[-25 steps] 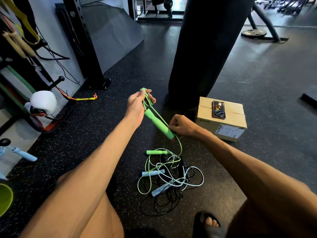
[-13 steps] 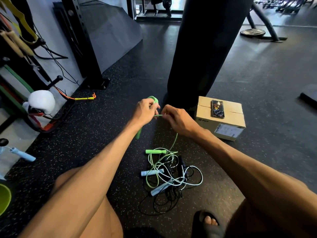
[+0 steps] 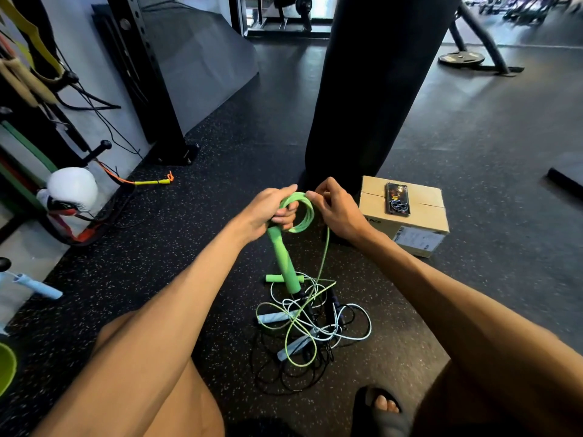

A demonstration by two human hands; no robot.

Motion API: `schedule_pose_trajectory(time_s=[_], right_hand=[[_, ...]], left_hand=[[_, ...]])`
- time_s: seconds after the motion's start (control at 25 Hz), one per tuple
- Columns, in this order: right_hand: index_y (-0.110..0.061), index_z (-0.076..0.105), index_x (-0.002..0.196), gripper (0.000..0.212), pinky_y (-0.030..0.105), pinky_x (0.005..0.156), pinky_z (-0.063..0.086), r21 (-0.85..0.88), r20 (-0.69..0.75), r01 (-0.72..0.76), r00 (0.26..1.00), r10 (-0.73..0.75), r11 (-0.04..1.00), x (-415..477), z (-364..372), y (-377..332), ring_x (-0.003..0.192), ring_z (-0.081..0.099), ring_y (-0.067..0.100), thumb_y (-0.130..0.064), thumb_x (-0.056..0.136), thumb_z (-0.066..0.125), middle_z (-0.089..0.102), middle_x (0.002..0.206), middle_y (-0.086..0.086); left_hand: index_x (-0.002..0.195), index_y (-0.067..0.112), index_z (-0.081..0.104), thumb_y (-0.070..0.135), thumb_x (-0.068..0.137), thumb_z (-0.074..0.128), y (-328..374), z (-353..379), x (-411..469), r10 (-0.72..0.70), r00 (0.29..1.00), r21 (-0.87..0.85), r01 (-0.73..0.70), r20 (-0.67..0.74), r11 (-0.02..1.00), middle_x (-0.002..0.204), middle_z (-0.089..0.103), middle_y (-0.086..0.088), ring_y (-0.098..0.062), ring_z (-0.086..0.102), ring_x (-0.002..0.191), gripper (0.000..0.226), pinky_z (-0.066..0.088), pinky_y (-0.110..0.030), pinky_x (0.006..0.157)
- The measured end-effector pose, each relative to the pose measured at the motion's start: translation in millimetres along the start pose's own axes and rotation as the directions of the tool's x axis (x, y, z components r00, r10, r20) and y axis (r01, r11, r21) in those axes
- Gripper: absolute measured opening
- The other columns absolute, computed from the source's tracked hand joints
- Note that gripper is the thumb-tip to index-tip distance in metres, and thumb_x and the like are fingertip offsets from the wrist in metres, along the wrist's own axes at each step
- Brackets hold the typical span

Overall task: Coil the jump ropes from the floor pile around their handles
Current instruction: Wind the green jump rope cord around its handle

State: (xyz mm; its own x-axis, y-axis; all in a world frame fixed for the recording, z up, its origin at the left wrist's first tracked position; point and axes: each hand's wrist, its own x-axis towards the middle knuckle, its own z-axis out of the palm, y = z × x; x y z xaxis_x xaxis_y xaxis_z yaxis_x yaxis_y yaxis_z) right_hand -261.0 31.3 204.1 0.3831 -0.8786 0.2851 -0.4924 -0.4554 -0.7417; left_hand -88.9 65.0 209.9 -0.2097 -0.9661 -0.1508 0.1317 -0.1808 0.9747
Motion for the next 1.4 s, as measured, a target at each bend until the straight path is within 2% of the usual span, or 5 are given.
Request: schedule_pose_trajectory(time_s=[0.2,0.52,0.76,1.04,1.4], right_hand=[[0.0,0.042,0.107,0.024,0.046,0.067,0.053,0.14,0.219,-0.199,0.962,0.166,0.97,-5,5,-2,0.071,0.067,0.04,-0.024,0.104,0.045,0.067,0.075,0.017],[0.001,0.064,0.081,0.022,0.03,0.068,0.059,-0.199,0.456,-0.183,0.852,0.256,0.963,-6,19,24,0.067,0.072,0.018,-0.017,0.094,0.062,0.073,0.072,0.008],[-0.012,0.058,0.088,0.008,0.028,0.06,0.05,-0.124,0.352,0.056,0.936,-0.009,0.991,-11,23,1,0.053,0.057,0.007,-0.015,0.096,0.058,0.062,0.064,-0.006],[-0.013,0.065,0.092,0.015,0.019,0.06,0.041,-0.062,0.195,0.224,0.958,-0.209,0.973,-6,9,-8,0.065,0.055,0.005,-0.023,0.098,0.055,0.06,0.075,-0.01],[-0.009,0.057,0.105,0.023,0.023,0.063,0.043,0.011,0.046,-0.038,0.998,0.038,0.999,0,-2,-3,0.068,0.052,0.004,-0.029,0.102,0.047,0.058,0.08,-0.005]], left_hand=[[0.075,0.008,0.05,0.036,0.105,0.032,7,-4,-1,0.049,0.999,-0.311,-0.053,-0.023,0.949,0.048,0.03,0.004,-0.011,0.03,0.043,0.044,0.039,-0.027,0.053],[0.09,0.004,0.054,0.023,0.106,0.033,11,-17,6,0.17,0.942,-0.382,-0.277,-0.289,0.882,0.062,0.05,-0.001,-0.013,0.05,0.055,0.033,0.046,-0.031,0.069],[0.089,0.004,0.061,0.012,0.102,0.045,-2,-17,13,0.391,0.804,0.293,-0.281,-0.448,0.914,0.068,0.06,-0.005,-0.008,0.059,0.053,0.022,0.052,-0.023,0.063],[0.078,0.003,0.062,0.015,0.095,0.055,-14,-8,9,0.395,0.891,0.845,-0.025,-0.223,0.533,0.073,0.068,-0.015,-0.02,0.063,0.063,0.022,0.048,-0.034,0.061],[0.058,0.011,0.047,0.035,0.1,0.046,-10,2,3,-0.036,0.994,0.465,0.079,-0.1,0.882,0.039,0.032,0.0,-0.014,0.03,0.034,0.048,0.035,-0.025,0.043]])
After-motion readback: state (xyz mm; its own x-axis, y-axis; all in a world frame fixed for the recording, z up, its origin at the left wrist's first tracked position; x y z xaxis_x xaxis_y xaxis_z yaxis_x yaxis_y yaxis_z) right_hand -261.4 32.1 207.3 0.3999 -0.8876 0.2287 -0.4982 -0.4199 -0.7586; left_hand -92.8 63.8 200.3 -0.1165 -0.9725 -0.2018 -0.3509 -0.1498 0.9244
